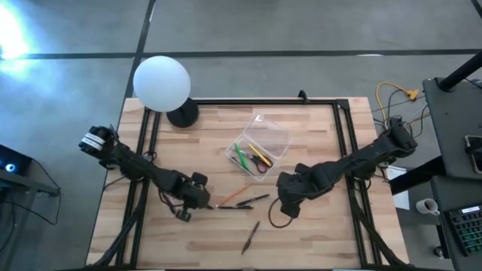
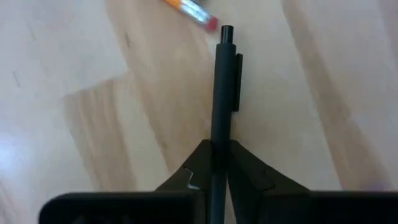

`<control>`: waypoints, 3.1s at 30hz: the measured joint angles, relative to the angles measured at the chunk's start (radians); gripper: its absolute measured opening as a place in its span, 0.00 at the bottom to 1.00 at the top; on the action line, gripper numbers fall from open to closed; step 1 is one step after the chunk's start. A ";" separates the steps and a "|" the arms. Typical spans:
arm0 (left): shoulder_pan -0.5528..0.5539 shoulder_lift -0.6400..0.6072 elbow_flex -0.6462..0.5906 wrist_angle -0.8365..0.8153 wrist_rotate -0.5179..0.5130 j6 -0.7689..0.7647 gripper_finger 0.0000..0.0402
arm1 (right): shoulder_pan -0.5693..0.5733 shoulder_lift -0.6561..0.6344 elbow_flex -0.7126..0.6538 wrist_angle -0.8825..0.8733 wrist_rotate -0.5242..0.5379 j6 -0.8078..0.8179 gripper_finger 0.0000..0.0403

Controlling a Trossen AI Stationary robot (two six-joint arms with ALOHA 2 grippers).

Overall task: Pick & place school supplies into a supply box
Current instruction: Put the black pen into the transparent supply box, then put the transparent pen into the transparent supply box

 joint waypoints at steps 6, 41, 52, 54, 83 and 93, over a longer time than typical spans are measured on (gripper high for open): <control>0.114 0.000 0.149 -0.012 -0.036 0.083 0.03 | 0.084 -0.117 0.000 -0.017 0.221 0.113 0.39; 0.517 0.525 1.059 -0.499 0.010 0.663 0.31 | 0.187 -0.303 -0.165 -0.144 0.288 0.333 0.30; 0.331 0.002 0.525 -0.501 0.009 0.504 0.32 | 0.104 -0.303 -0.183 -0.047 0.288 0.168 0.30; 0.257 -0.095 0.413 -0.481 0.008 0.462 0.31 | 0.073 -0.303 -0.187 0.004 0.287 0.112 0.30; -0.297 -0.080 0.042 -0.250 0.075 -0.139 0.31 | -0.065 -0.303 -0.188 0.139 0.224 -0.027 0.30; -0.274 -0.044 -0.080 -0.116 0.063 -0.159 0.29 | -0.064 -0.303 -0.206 0.137 0.224 -0.027 0.30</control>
